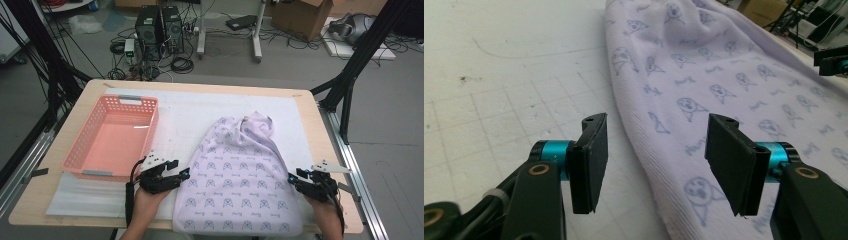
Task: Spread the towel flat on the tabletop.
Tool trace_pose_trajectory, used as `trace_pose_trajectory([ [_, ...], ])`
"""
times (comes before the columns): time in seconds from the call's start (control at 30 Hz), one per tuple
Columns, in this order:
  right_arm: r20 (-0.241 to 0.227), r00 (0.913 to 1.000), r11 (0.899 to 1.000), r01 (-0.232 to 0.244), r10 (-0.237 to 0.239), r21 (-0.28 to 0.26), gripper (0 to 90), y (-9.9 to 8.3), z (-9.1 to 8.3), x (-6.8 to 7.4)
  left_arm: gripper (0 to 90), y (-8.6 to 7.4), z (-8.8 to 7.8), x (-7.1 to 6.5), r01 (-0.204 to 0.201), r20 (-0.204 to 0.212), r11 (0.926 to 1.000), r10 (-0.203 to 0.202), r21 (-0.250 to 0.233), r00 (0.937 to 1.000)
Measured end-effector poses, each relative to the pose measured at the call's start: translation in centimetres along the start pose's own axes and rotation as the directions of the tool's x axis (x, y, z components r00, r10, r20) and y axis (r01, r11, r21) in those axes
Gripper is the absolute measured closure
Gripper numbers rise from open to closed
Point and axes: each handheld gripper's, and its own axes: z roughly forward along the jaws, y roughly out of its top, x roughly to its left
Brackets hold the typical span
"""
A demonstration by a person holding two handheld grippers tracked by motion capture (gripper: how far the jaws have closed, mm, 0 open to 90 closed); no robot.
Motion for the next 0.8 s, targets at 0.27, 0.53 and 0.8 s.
trace_pose_trajectory([
  [0.27, -0.011, 0.9959, 0.991, 0.091, -0.09, 0.101, 88.0, 0.7, 0.7, 0.3, 43.4, 0.2, 0.6, 0.3, 0.009, -0.011, 1.0, -0.009, -0.002, 0.9999],
  [0.53, 0.023, 0.9996, 0.99, 0.012, -0.015, 0.137, 85.0, -2.4, -3.8, -1.0, 44.1, 0.2, 0.8, 0.0, 0.004, -0.002, 1.0, -0.004, 0.003, 1.0],
  [0.8, 0.03, 0.9988, 0.999, 0.038, -0.038, 0.021, 63.0, -1.3, -3.0, 0.1, 51.3, 0.5, 1.5, 0.0, -0.007, 0.005, 0.9997, 0.007, 0.023, 1.0],
])
